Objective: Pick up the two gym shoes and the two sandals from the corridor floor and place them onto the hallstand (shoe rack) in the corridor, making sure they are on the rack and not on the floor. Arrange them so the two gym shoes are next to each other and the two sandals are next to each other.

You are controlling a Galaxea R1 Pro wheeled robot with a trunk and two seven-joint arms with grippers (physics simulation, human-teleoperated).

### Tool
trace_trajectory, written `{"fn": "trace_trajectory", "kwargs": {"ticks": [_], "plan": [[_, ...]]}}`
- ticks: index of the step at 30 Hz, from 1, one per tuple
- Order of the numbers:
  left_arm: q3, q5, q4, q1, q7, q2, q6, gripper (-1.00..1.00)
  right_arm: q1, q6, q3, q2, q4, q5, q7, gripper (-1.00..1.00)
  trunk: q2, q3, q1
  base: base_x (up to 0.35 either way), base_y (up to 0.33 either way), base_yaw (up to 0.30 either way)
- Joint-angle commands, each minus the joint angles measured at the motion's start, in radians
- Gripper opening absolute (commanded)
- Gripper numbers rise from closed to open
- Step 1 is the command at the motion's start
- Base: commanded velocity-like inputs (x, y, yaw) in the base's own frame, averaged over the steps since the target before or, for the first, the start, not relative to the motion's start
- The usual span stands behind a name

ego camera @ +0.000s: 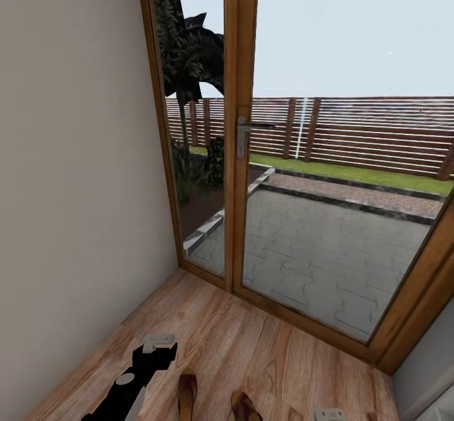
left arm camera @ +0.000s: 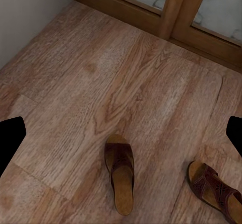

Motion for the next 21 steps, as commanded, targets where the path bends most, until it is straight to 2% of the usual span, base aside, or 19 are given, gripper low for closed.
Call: {"fn": "trace_trajectory", "kwargs": {"ticks": [1,6,17,19,21], "plan": [[0.0,0.001,-0.002,0.0,-0.001,0.0,0.005,1.0,0.0,0.005,0.0,0.0,-0.002,0.001,0.0,1.0,-0.001,-0.001,0.0,0.0,0.0,0.0],[0.0,0.001,-0.002,0.0,-0.001,0.0,0.005,1.0,0.0,0.005,0.0,0.0,-0.002,0.001,-0.003,1.0,-0.001,-0.002,0.0,0.0,0.0,0.0],[-0.001,0.0,0.0,0.0,-0.001,0.0,0.005,1.0,0.0,0.008,-0.011,-0.002,-0.011,-0.006,-0.001,1.0,-0.078,-0.051,0.042,0.0,0.0,0.0],[-0.002,0.0,0.0,0.0,-0.001,0.0,0.005,1.0,0.0,0.012,-0.011,-0.004,-0.051,-0.007,-0.001,1.0,-0.092,-0.061,0.05,0.0,0.0,0.0],[-0.002,-0.001,0.0,0.0,-0.001,0.0,0.005,1.0,-0.001,0.03,-0.012,-0.006,-0.145,-0.008,-0.002,1.0,-0.106,-0.071,0.057,0.0,0.0,0.013]]}}
